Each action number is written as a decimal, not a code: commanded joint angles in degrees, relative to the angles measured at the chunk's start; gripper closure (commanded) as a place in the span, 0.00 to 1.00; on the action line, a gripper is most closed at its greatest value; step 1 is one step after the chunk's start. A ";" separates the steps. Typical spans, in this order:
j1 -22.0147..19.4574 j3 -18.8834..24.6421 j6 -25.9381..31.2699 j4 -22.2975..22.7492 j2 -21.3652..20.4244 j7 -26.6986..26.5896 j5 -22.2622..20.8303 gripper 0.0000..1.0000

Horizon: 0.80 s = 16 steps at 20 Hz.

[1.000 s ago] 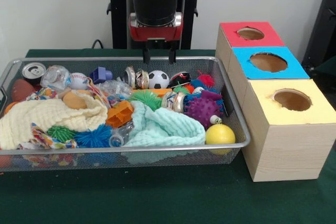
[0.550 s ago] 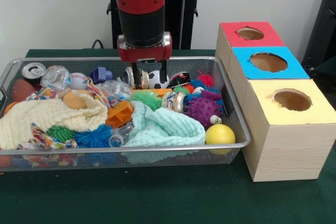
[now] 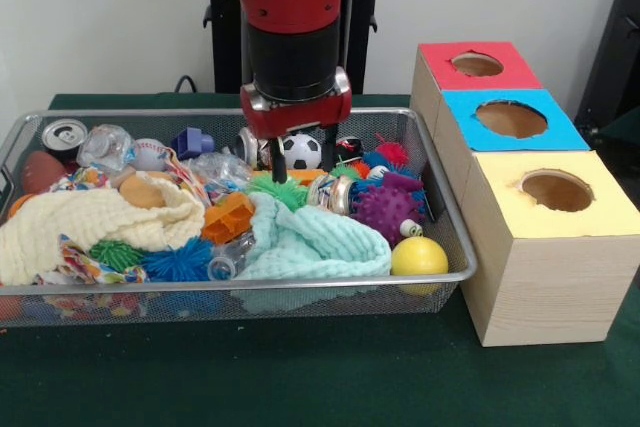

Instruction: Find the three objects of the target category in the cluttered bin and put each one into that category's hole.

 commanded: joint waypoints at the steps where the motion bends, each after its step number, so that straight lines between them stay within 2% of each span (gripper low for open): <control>1: -0.40 8.85 7.94 -3.54 -1.37 -24.17 -4.18 0.00; 6: -0.72 11.56 10.71 -3.28 -4.29 -28.25 -4.28 0.00; 10: -3.56 15.53 8.66 -2.13 -3.26 -34.41 -4.82 0.00; 12: -4.92 17.05 7.49 -1.12 -3.18 -35.76 -4.89 0.00; 16: -6.40 15.84 6.06 0.20 -1.02 -32.37 -5.37 0.00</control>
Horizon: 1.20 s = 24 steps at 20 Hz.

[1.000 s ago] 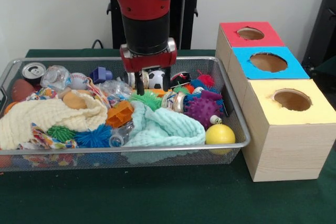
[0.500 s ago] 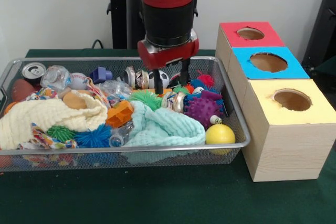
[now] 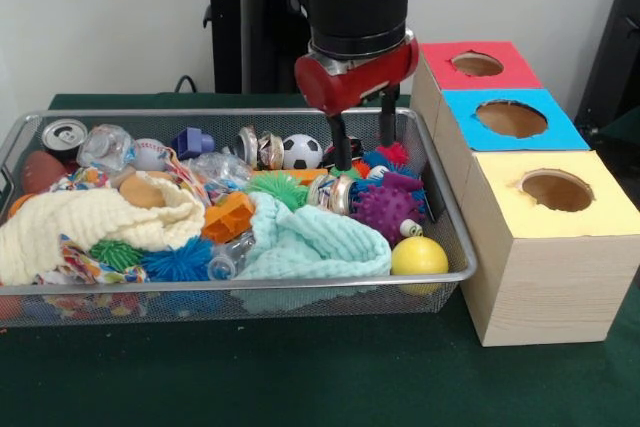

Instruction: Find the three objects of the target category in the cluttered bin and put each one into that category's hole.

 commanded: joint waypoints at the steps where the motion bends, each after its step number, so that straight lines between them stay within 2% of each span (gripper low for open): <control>1: -3.63 3.11 2.48 1.13 3.59 -18.28 -4.37 0.00; 7: -3.77 0.51 5.56 -1.20 7.29 -18.22 -5.84 0.00; 21: -9.57 2.20 9.02 -8.80 18.31 -27.75 -8.30 0.00; 24: -9.57 2.14 11.09 -10.85 19.27 -29.91 -9.13 0.00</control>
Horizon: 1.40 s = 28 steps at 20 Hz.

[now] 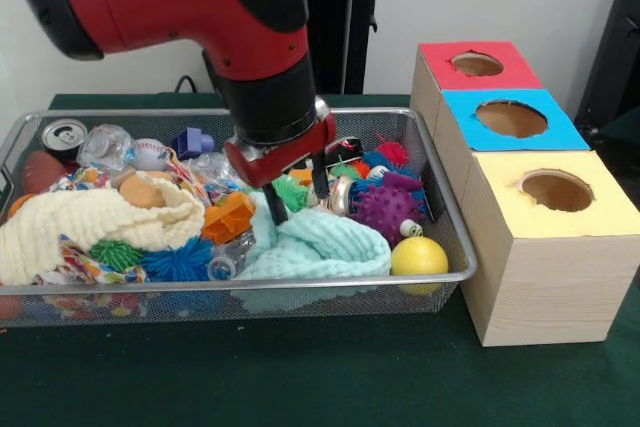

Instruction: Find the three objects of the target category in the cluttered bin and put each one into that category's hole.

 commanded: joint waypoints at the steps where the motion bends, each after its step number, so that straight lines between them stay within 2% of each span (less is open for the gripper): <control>1: -1.71 0.82 10.39 -7.59 6.32 -26.72 -4.57 0.00; 8: -1.26 -0.67 13.72 -8.63 6.25 -28.22 -5.47 0.00; 15: -1.23 -2.40 19.02 -5.09 4.57 -27.49 -4.10 0.00; 28: -1.40 -1.29 24.30 -1.56 -0.60 -25.09 -2.73 0.00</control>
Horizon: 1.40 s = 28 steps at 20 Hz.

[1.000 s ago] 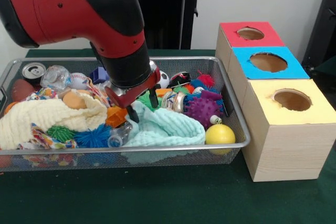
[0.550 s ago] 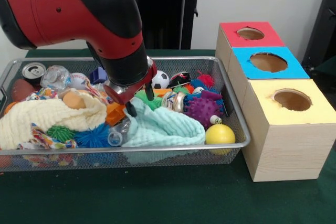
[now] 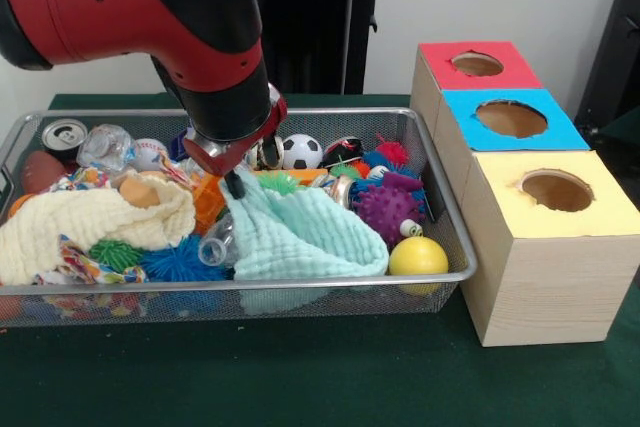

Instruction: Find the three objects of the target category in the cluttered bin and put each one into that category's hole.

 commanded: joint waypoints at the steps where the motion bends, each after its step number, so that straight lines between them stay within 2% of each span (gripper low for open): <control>1: 0.16 -1.16 7.92 2.25 -1.87 -12.79 -0.67 0.00; 7: 0.82 -0.73 9.30 -0.19 -1.65 -14.28 -1.28 0.00; 16: -0.23 0.35 12.14 2.87 -5.79 -14.22 0.57 0.00; 21: -0.82 0.97 12.09 3.68 -7.34 -13.97 1.12 0.00; 25: -1.72 2.17 11.46 5.24 -10.34 -13.57 2.31 0.00; 28: -1.83 2.46 10.58 5.10 -9.63 -13.63 2.47 0.00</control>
